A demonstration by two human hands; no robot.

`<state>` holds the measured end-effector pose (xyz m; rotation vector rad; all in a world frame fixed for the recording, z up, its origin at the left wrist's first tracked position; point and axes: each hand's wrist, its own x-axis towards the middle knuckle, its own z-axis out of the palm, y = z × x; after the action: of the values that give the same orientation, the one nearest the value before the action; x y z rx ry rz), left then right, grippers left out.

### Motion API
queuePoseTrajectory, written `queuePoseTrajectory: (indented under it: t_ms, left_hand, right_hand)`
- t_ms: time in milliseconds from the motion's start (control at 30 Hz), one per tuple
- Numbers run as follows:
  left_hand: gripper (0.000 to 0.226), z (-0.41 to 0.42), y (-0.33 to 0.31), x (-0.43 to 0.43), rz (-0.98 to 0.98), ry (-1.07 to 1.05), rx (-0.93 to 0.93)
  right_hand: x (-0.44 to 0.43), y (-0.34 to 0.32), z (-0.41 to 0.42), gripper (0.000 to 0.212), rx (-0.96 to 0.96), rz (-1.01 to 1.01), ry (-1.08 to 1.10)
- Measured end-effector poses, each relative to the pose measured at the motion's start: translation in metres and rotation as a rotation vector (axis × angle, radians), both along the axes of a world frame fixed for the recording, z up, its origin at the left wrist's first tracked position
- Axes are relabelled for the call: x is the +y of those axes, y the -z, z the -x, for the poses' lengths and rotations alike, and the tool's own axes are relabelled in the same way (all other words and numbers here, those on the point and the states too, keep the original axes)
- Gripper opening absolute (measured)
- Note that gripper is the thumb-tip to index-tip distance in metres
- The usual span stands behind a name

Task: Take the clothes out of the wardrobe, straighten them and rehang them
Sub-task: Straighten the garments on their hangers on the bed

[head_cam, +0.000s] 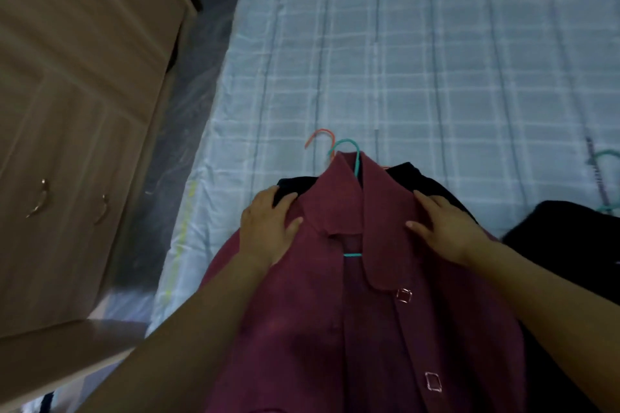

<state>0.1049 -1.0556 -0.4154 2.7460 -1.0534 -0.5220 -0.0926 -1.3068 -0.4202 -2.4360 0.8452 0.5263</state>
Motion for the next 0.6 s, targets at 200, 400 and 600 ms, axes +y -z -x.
queuePoseTrajectory:
  t_ms: [200,400,600]
  left_hand:
    - [0.056,-0.001,0.026,-0.002,0.064,-0.012,-0.111]
    - [0.054,0.013,0.001,0.009,0.096,-0.015,0.064]
    - [0.029,0.057,-0.064,0.041,0.209,-0.187,0.218]
  right_hand:
    - [0.011,0.008,0.013,0.053,-0.181,0.006,0.112]
    - [0.037,-0.007,0.042,0.041,-0.322,-0.005,0.186]
    - [0.062,-0.054,0.08,0.037,-0.469,-0.025,0.214]
